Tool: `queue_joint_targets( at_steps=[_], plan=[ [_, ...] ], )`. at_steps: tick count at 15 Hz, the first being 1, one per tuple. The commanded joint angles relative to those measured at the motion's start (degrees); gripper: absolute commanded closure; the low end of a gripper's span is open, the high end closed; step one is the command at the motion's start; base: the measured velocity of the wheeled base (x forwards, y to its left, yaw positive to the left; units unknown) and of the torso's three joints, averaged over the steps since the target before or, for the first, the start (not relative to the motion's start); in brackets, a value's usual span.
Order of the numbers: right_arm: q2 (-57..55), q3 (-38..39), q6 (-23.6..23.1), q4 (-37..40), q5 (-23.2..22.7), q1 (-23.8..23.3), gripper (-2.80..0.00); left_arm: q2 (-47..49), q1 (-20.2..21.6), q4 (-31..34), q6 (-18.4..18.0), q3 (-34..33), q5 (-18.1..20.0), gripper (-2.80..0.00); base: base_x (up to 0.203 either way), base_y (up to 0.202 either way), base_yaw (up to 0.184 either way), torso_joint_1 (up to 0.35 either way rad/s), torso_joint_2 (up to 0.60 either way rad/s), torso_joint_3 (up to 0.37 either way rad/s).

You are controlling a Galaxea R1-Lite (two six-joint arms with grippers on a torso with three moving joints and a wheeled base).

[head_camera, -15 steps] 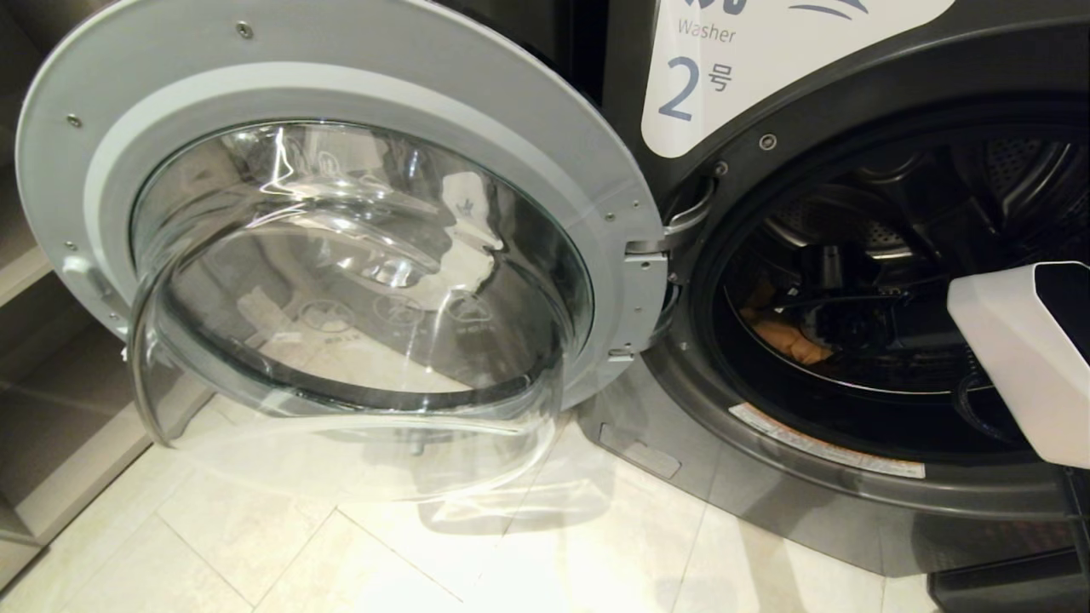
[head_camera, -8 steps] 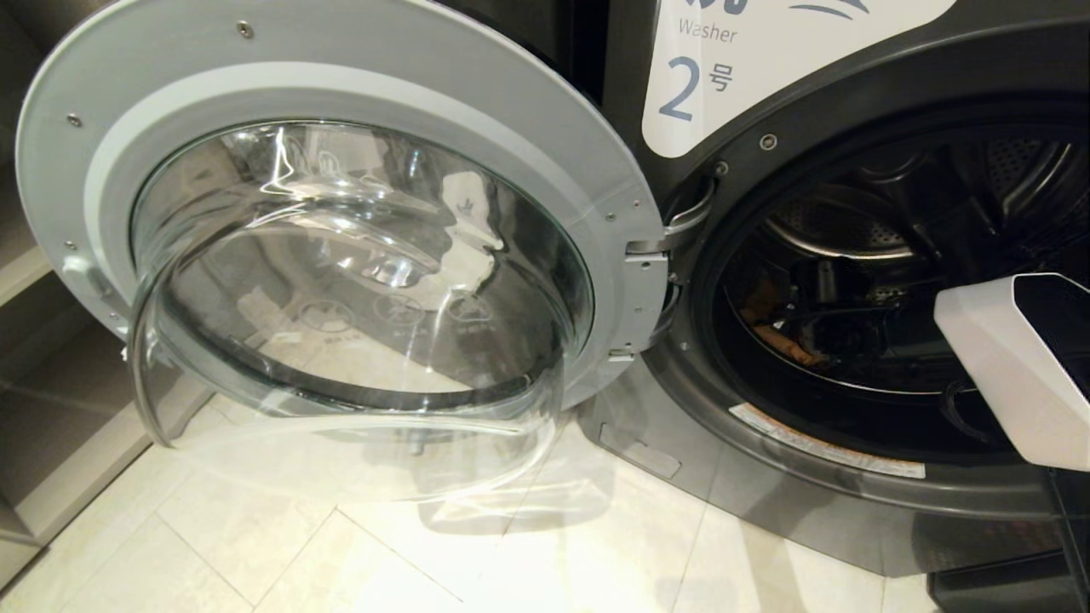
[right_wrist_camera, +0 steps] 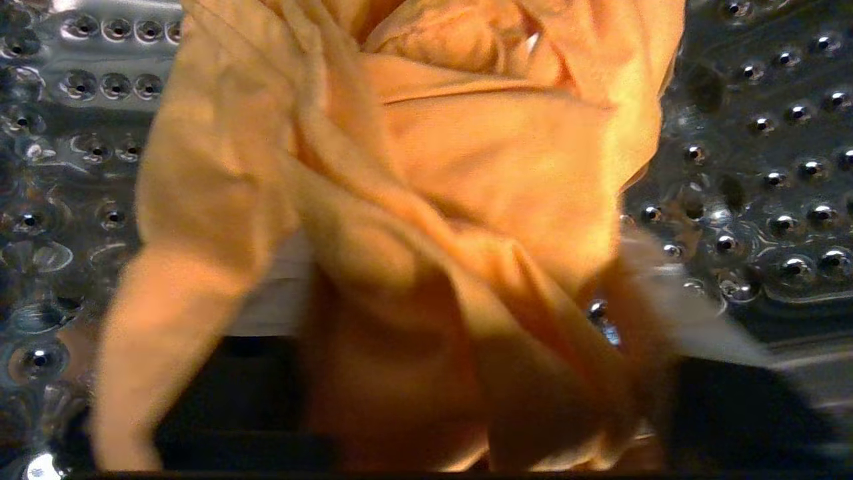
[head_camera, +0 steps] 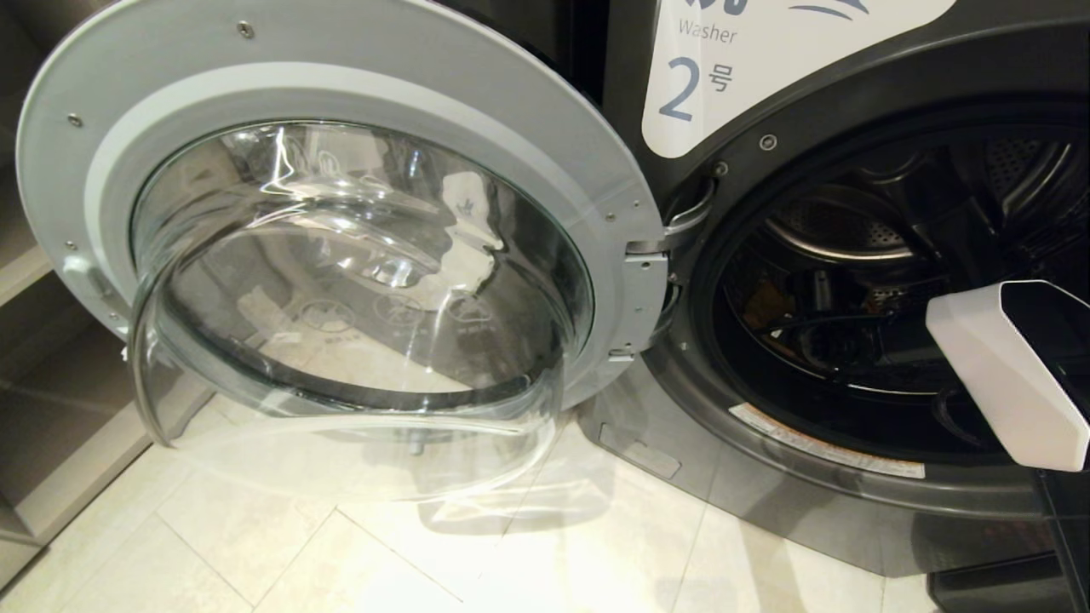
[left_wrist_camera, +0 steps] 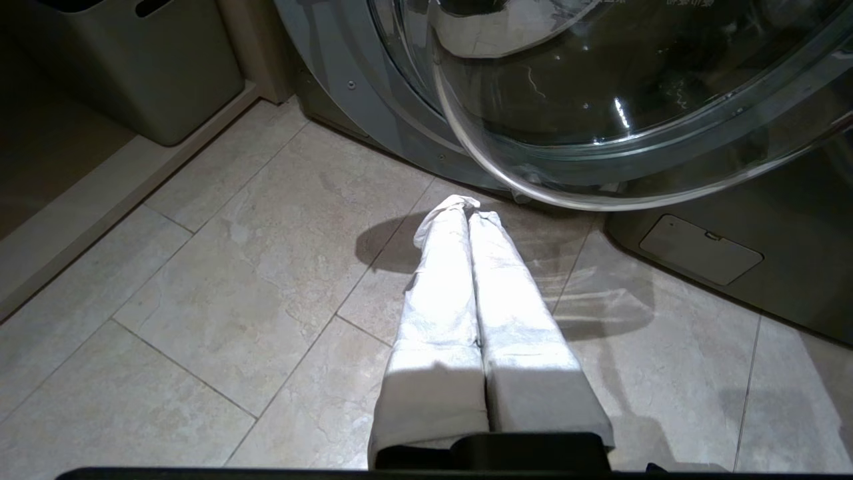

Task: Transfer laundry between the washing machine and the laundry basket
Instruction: Pick a cloth and place it into the basket

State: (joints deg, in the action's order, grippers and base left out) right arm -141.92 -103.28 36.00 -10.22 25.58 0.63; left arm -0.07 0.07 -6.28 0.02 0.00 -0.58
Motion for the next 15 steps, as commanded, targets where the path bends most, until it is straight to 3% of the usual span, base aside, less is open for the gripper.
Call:
queue_joint_targets(
  at_steps=[1,15],
  plan=[
    [0.24,0.01,0.21,0.02,0.0,-0.02,0.0,0.07,0.01,-0.05,0.05,-2.29,-0.03,0.0,0.0,0.0,0.0,0.0,0.0,0.0],
    [3.14,2.44,0.15,1.34,-0.09,0.07,0.0,0.07,0.01,-0.05,0.05,-2.29,-0.03,0.0,0.0,0.0,0.0,0.0,0.0,0.0]
  ],
)
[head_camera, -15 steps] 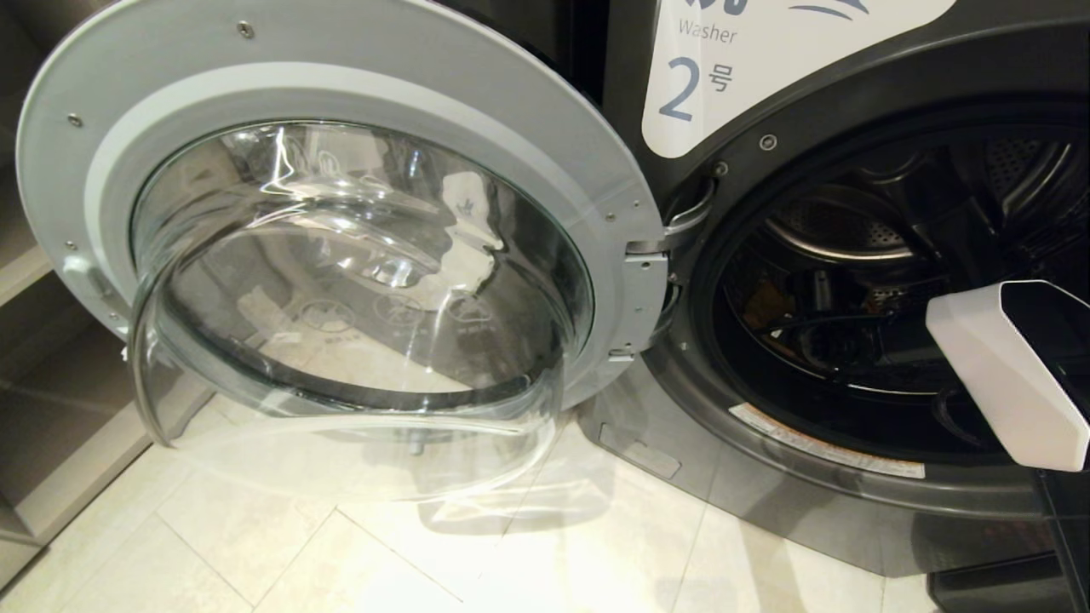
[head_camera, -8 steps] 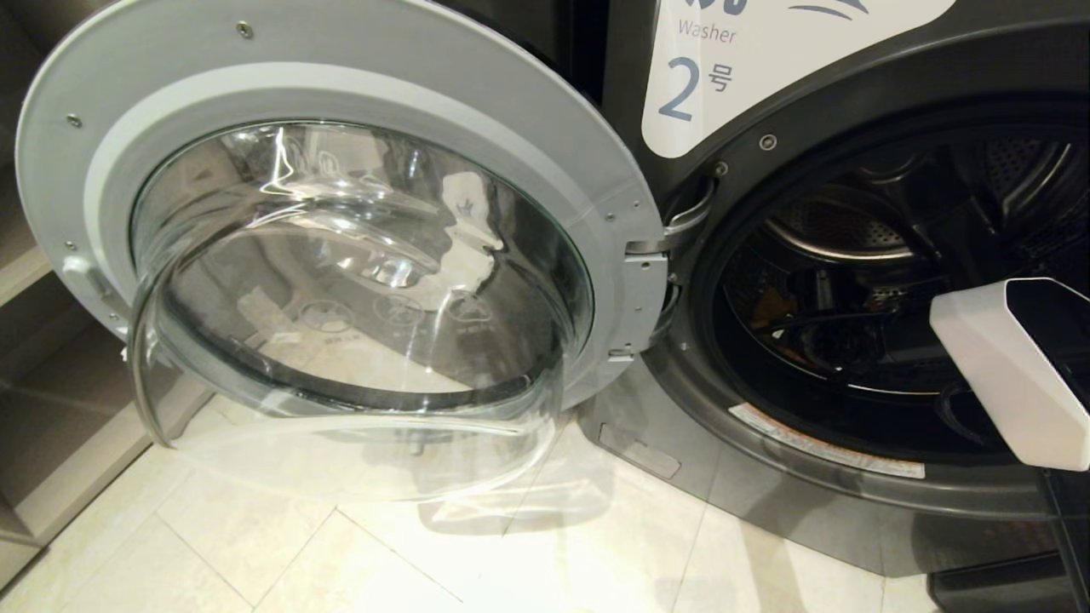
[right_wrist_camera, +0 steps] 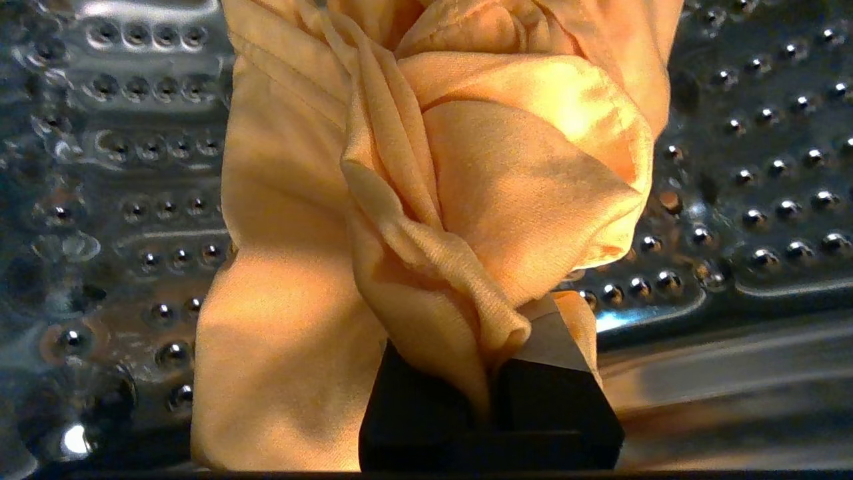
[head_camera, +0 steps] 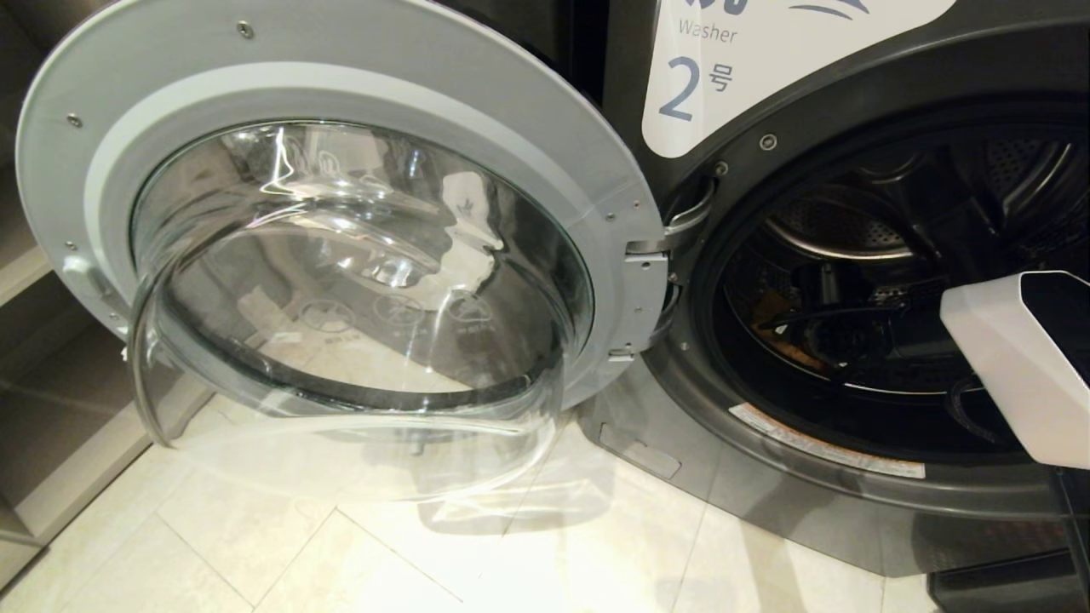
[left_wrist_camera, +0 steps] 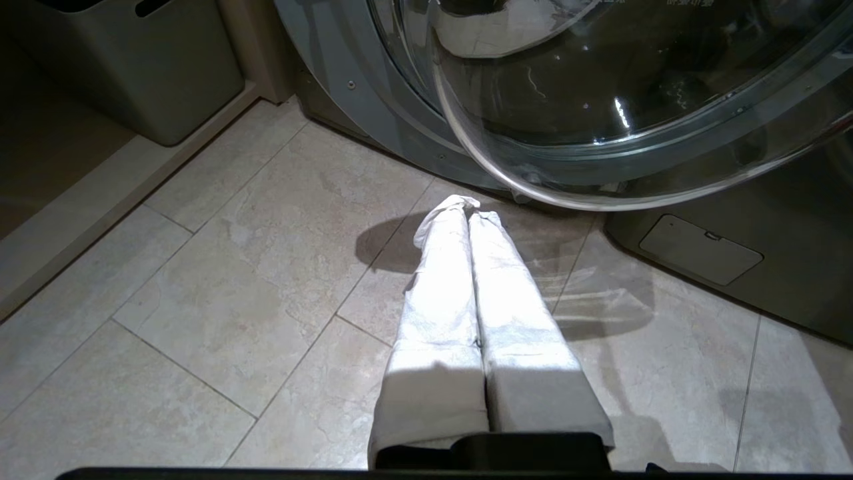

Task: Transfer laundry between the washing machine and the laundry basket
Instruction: Pick a cloth and place it into the basket

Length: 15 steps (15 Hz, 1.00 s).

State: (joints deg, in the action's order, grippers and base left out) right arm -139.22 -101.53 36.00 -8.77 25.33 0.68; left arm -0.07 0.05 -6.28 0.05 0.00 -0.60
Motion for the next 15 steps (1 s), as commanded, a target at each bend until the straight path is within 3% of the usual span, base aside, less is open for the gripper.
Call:
queue_joint_targets(
  at_steps=[1,11,15],
  plan=[
    [0.44,0.89,0.04,-0.11,0.17,0.02,0.0,0.07,0.04,-0.05,0.04,-2.29,-0.02,0.0,0.0,0.0,0.0,0.0,0.0,0.0],
    [5.41,1.91,1.14,2.64,-0.13,0.01,0.0,0.07,0.04,-0.05,-0.05,-2.29,-0.02,0.0,0.0,0.0,0.0,0.0,0.0,0.0],
    [15.59,12.6,1.47,1.94,-0.04,0.02,0.0,0.07,0.04,-0.05,-0.02,-2.29,-0.02,0.0,0.0,0.0,0.0,0.0,0.0,0.0]
  ],
)
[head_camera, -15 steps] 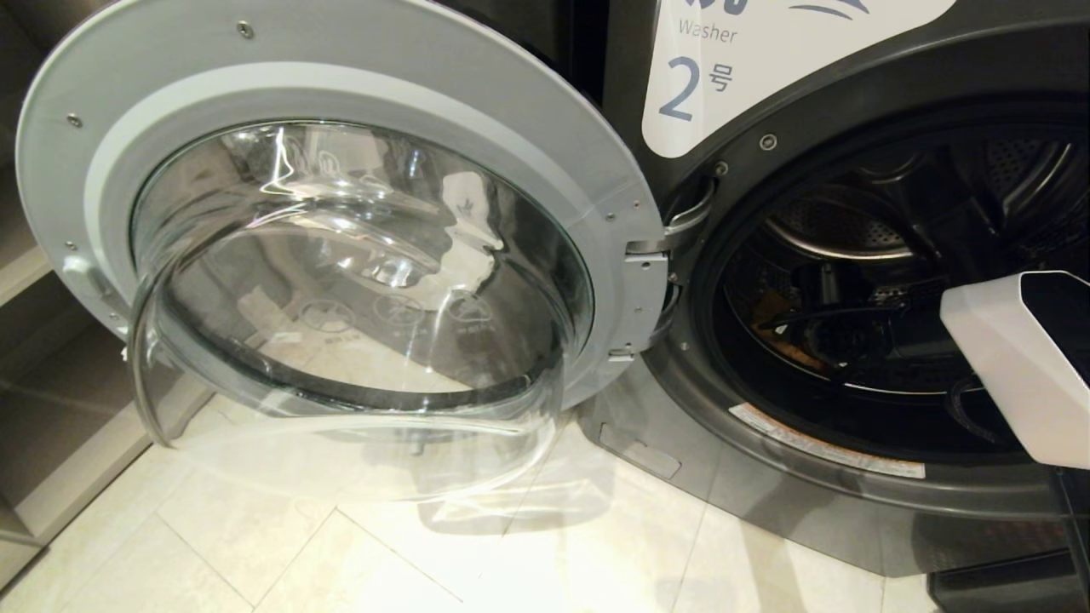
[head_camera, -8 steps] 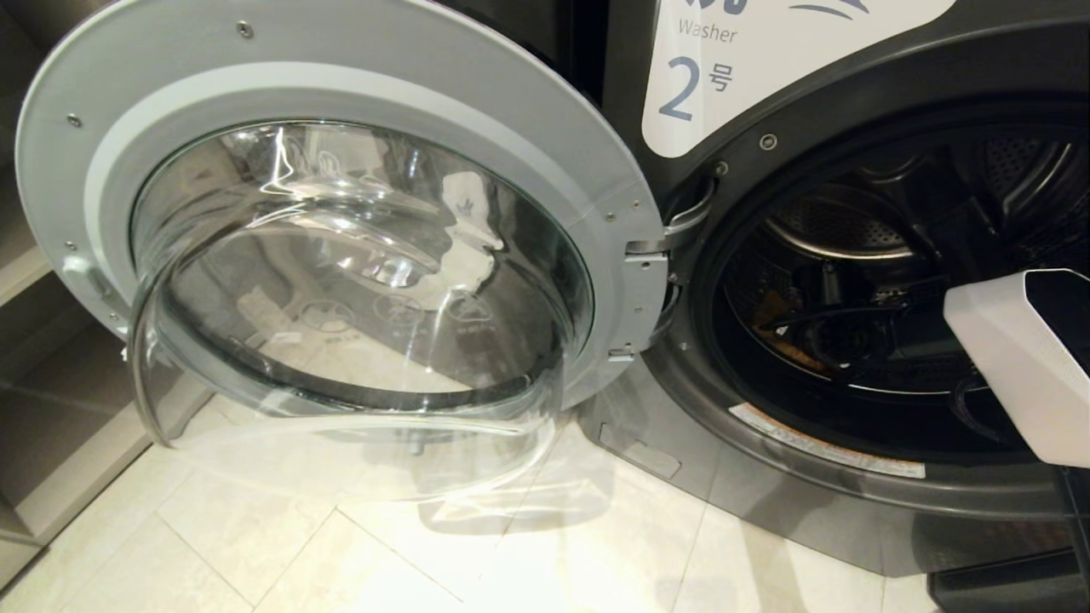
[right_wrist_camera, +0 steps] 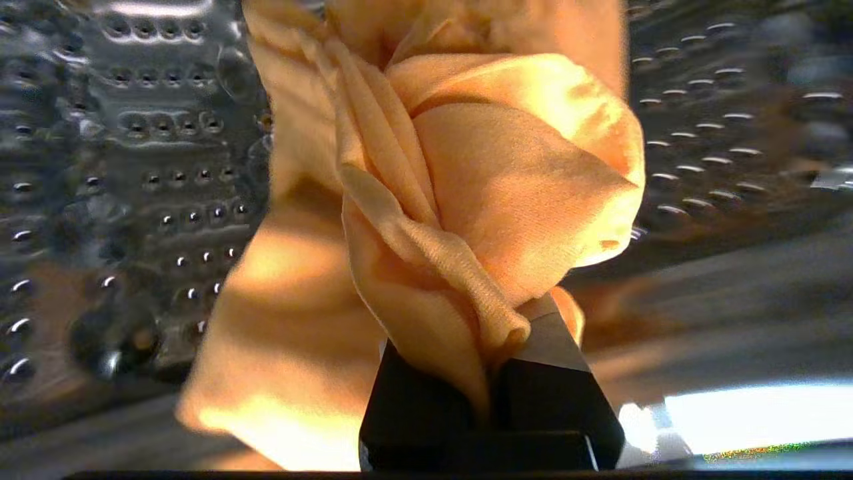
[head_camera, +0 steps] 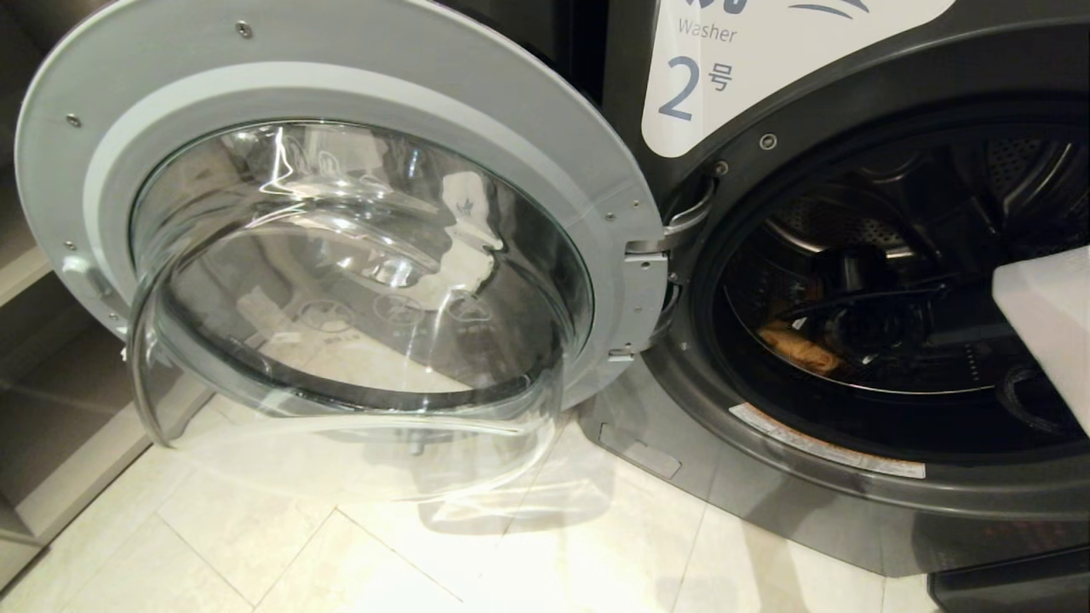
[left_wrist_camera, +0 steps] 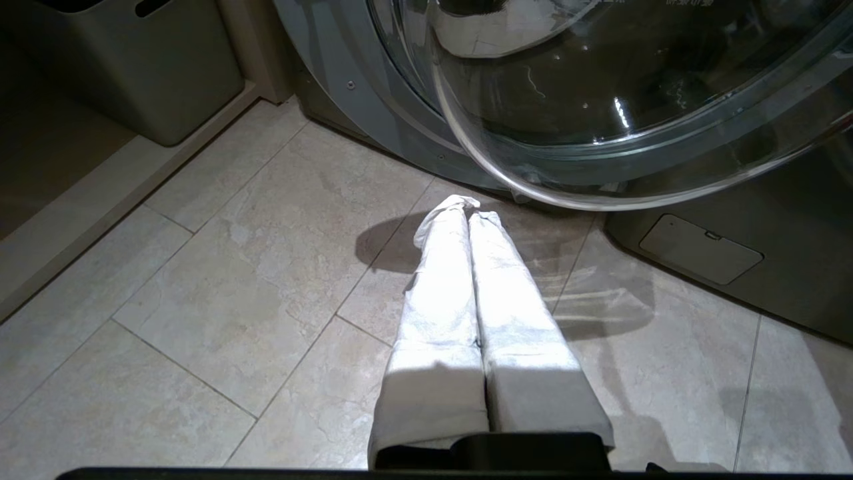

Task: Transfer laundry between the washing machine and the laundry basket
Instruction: Pick a cloth and place it into the basket

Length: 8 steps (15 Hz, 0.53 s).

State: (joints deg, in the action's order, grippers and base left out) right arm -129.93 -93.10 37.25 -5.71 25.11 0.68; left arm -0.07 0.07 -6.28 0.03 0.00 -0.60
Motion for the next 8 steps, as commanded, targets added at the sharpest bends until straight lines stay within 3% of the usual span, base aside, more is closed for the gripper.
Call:
queue_joint_targets(
  at_steps=[1,4,8],
  plan=[
    [9.2,7.47,-0.04,-3.49,0.23,0.02,0.0,0.07,0.01,-0.05,0.06,-2.29,-0.02,0.0,0.0,0.0,0.0,0.0,0.0,0.0],
    [18.88,19.25,-1.5,-11.04,0.55,0.29,0.0,0.07,0.01,-0.05,0.04,-2.29,-0.02,0.0,0.0,0.0,0.0,0.0,0.0,0.0],
    [31.71,43.21,-7.61,-25.83,0.39,3.31,0.0,0.07,0.01,-0.05,0.06,-2.29,-0.02,0.0,0.0,0.0,0.0,0.0,0.0,0.0]
  ],
)
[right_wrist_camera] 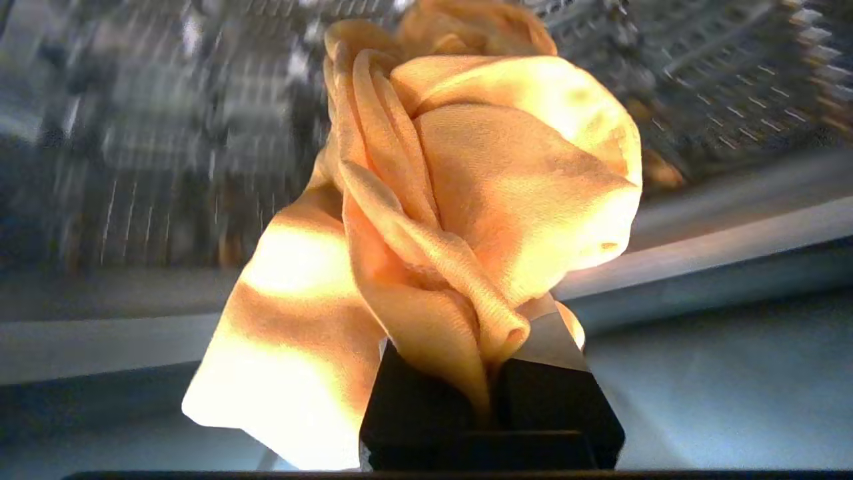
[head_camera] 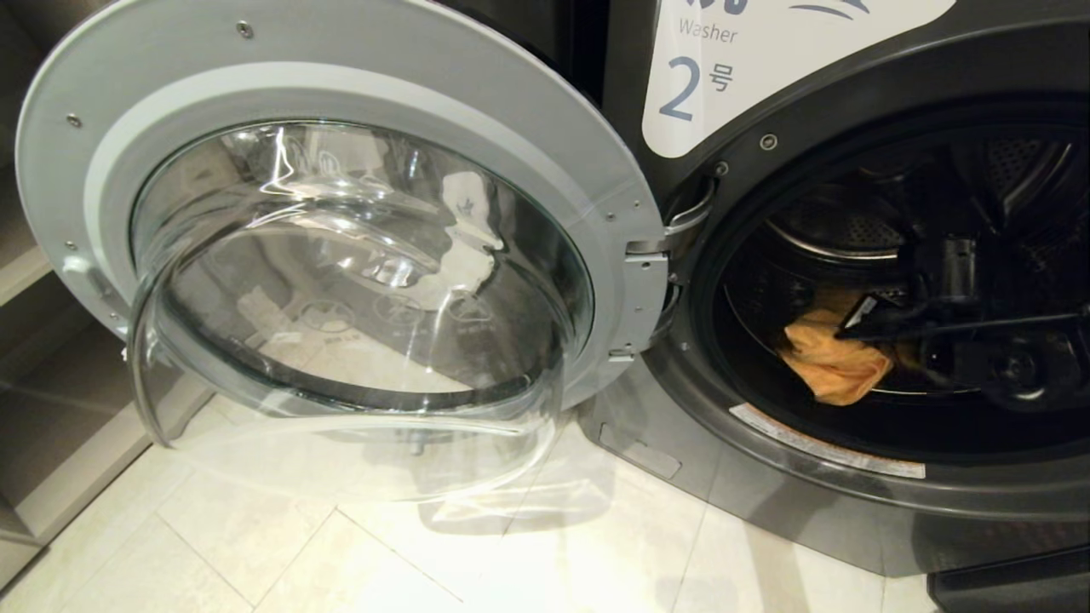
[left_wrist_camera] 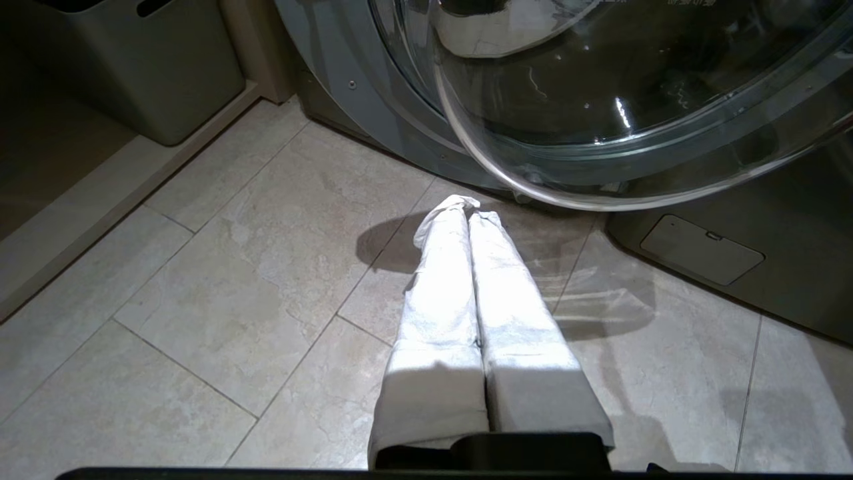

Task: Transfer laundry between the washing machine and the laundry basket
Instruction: Pick a cloth and place it into the basket

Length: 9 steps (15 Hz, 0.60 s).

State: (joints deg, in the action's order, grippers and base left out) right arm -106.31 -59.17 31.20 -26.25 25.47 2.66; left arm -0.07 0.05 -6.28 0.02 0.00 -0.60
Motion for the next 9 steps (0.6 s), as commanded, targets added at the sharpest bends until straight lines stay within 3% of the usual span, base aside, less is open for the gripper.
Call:
queue_joint_targets(
  at_steps=[1,4,7,9],
  plan=[
    [11.44,15.79,-3.97,-10.2,-0.05,2.55,0.0,0.07,0.04,-0.05,0.06,-2.29,-0.02,0.0,0.0,0.0,0.0,0.0,0.0,0.0],
    [24.51,33.12,-13.74,-23.84,-0.83,7.54,0.0,0.07,0.04,-0.05,0.06,-2.29,-0.02,0.0,0.0,0.0,0.0,0.0,0.0,0.0],
    [37.28,41.62,-25.73,-31.22,-3.94,10.17,0.0,0.07,0.04,-0.05,-0.02,-2.29,-0.02,0.0,0.0,0.0,0.0,0.0,0.0,0.0],
    [45.61,44.86,-31.73,-32.73,-9.24,10.69,0.0,0.07,0.04,-0.05,0.06,-2.29,-0.02,0.0,0.0,0.0,0.0,0.0,0.0,0.0]
  ],
)
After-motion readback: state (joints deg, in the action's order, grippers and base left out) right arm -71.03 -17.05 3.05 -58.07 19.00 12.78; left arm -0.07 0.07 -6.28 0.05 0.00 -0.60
